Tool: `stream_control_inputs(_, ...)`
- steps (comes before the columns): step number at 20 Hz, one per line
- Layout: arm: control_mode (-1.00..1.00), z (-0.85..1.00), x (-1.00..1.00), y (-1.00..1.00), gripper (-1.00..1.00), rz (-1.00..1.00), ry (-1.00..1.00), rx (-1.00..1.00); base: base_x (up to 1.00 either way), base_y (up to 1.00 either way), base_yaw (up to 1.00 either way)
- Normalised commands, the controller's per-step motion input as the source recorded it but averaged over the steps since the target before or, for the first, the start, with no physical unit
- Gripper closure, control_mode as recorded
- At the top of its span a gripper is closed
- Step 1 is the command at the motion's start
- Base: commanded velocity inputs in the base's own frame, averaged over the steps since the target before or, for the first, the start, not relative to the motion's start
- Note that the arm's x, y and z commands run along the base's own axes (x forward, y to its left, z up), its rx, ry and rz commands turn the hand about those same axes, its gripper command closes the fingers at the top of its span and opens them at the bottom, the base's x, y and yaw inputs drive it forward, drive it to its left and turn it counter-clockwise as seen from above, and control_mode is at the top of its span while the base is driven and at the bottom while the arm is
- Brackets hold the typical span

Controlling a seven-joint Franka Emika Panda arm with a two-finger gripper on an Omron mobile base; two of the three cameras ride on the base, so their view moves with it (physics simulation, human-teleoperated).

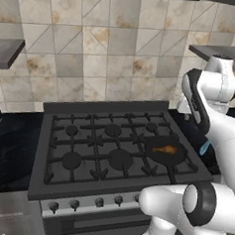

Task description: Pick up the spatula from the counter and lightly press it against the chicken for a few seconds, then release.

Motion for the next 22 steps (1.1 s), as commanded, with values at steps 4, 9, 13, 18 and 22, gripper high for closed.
stream_control_inputs(4,-1.00,-0.11,0.03,-0.54,-1.00,-0.15,0.10,0.00,0.00,0.00,0.00)
stream_control_inputs(9,-1.00,-0.24,0.00,-0.51,-1.00,-0.12,0.05,0.00,0.00,0.00,0.00)
stream_control_inputs(13,-1.00,-0.30,0.09,-0.39,-1.00,-0.08,0.04,0.00,0.00,0.00,0.00)
stream_control_inputs(18,-1.00,-0.14,0.19,-0.27,-1.00,-0.03,0.04,0.00,0.00,0.00,0.00)
stream_control_inputs(22,-1.00,-0.14,0.16,-0.27,-1.00,-0.02,0.06,0.00,0.00,0.00,0.00)
